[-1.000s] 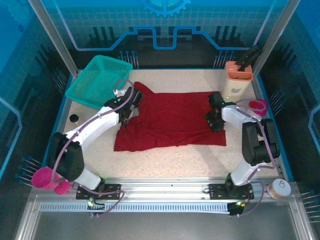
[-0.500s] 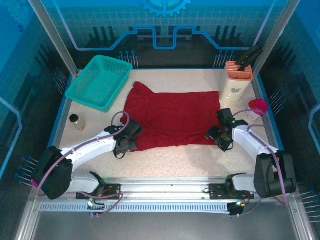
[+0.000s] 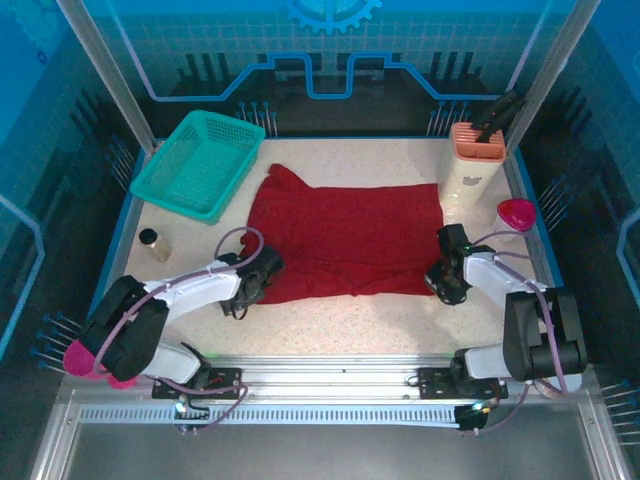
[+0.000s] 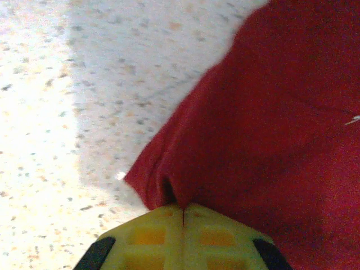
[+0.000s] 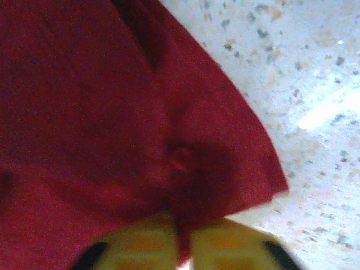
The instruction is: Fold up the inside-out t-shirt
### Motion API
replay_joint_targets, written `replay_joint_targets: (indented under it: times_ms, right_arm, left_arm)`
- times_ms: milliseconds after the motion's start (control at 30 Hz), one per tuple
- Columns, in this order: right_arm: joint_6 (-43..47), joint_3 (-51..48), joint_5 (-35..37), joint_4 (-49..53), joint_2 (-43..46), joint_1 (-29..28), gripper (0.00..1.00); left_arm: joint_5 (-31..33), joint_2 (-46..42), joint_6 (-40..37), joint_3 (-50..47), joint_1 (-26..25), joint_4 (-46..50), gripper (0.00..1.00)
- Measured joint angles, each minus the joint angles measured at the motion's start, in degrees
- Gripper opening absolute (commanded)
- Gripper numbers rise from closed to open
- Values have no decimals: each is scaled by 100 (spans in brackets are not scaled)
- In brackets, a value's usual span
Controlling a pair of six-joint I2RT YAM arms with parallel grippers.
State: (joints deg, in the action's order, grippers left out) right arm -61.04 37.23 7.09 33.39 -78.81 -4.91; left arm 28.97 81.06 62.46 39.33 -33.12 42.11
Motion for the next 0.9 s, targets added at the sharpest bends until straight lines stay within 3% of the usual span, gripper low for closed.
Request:
replay_joint_targets:
  times_ms: [167, 400, 467, 500, 567, 667, 833, 900]
  right_arm:
    - [-240, -31, 498, 76, 179, 52, 0]
    - [-229, -138, 1049, 844, 1331, 293, 0]
    - [-170, -160, 1060, 949, 1471, 407, 11]
    - [-160, -188, 1054, 977, 1488, 461, 19]
    - [-87, -275, 1058, 1012, 1475, 551, 40]
    - [103, -356, 1029, 1158, 1467, 721, 52]
    - [734, -160, 1093, 1311, 1499, 741, 56]
    - [1025, 92, 973, 1246, 1504, 748, 56]
  left_arm:
    - [131, -811, -59, -505, 190, -59, 0]
    - [181, -1928, -85, -767, 264, 4, 0]
    - [175, -2052, -87, -789, 264, -2, 0]
    - [168, -2083, -87, -820, 264, -20, 6]
    - [175, -2072, -87, -839, 264, 48, 42]
    - [236, -2070, -94, -826, 313, 354, 48]
    - [387, -2271, -120, -409, 330, 1165, 47]
    - [280, -2524, -382, -170, 334, 1117, 62]
